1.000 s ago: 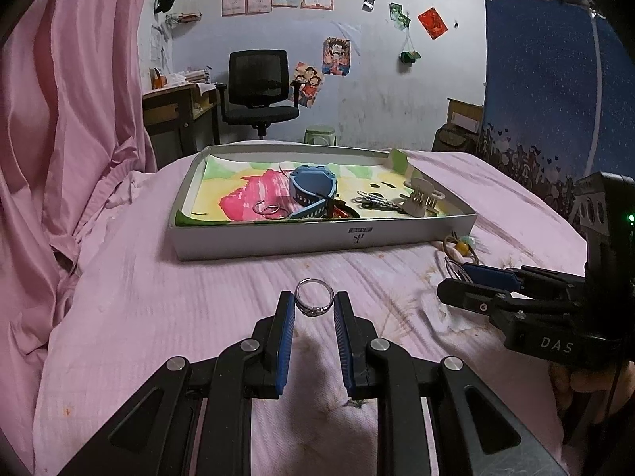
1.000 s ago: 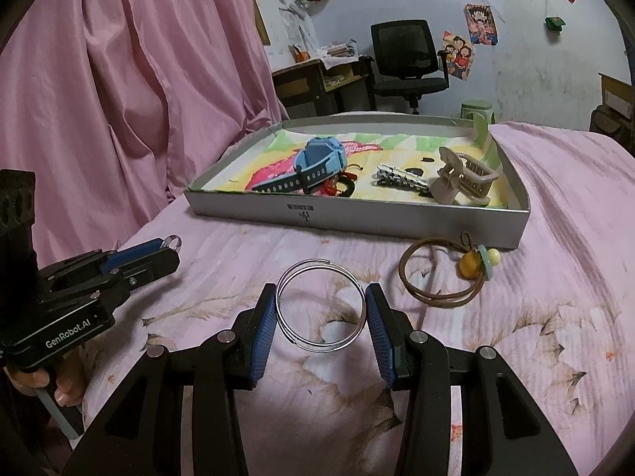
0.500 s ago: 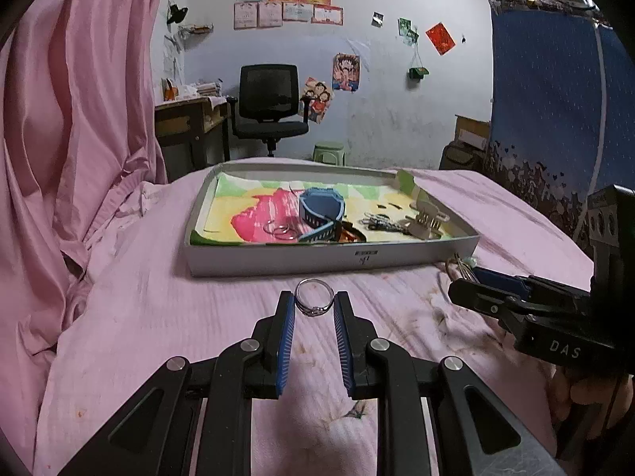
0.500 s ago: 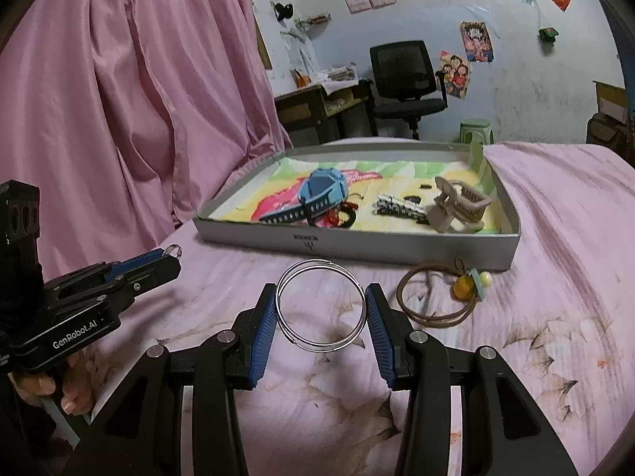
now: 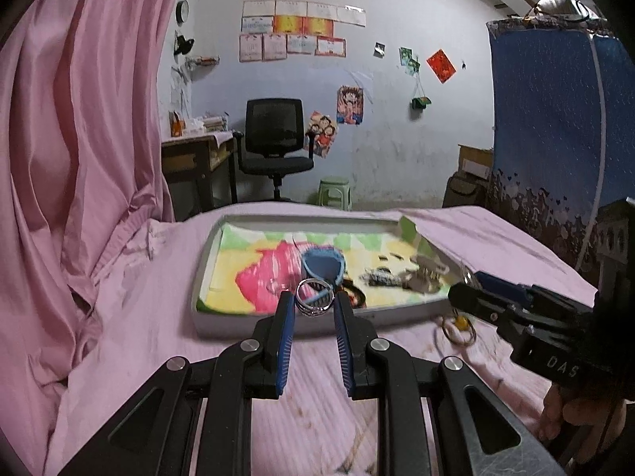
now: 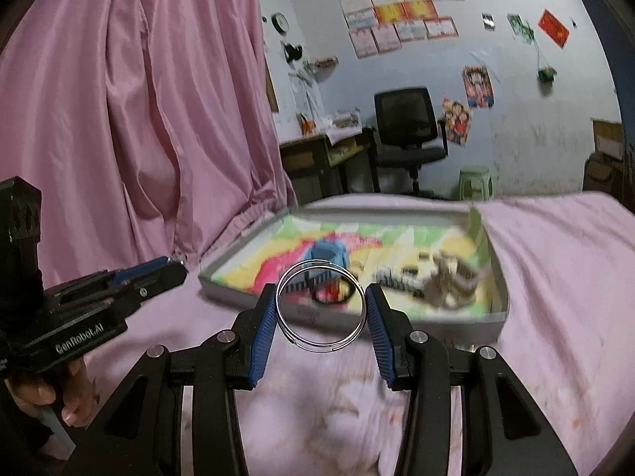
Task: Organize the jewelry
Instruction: 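Lift the hoop and small ring and carry them over the tray, then lower both tools into the tray and open them to release the rings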
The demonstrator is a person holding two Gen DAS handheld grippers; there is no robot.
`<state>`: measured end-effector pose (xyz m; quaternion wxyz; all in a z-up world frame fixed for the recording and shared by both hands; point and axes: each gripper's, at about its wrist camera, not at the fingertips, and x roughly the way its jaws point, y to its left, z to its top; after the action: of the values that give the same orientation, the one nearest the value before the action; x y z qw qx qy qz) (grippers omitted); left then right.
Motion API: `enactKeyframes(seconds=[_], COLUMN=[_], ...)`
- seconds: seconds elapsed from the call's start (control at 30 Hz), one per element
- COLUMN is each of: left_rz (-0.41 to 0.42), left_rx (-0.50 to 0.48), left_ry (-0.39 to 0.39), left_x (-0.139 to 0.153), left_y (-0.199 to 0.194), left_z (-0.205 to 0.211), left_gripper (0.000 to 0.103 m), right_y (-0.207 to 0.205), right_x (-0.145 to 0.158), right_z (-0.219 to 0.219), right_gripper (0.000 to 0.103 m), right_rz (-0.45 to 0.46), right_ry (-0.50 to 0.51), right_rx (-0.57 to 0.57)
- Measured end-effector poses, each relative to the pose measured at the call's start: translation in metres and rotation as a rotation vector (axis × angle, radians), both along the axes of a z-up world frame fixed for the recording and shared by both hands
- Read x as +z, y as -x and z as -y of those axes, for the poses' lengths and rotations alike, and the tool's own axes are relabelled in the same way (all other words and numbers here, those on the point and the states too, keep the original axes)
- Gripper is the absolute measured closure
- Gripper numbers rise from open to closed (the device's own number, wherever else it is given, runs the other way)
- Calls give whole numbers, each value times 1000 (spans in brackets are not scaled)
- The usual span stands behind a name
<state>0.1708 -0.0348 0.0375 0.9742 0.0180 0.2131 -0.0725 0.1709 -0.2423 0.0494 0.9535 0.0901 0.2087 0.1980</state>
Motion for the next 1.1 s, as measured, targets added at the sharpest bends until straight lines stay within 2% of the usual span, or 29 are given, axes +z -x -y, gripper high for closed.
enactKeyframes(seconds=[0.3,0.73,0.93,1.1], left_rz=[70,117,87,25], left_rx=[68,95,102,117], left_ry=[9,-32,-36,-41], left_x=[15,18,11,1], left_y=[-39,-113,-140,-160], left_z=[2,19,26,30], left_gripper=[84,84,84,84], right_y=[-38,-105,-125,-140], right_x=[29,26,20,8], right_z=[0,18,25,24], right_gripper=[63,63,63,63], right_rz=[103,116,80,26], right_ry=[18,-5,-36,-44], right_rx=[-11,-82,-93,-85])
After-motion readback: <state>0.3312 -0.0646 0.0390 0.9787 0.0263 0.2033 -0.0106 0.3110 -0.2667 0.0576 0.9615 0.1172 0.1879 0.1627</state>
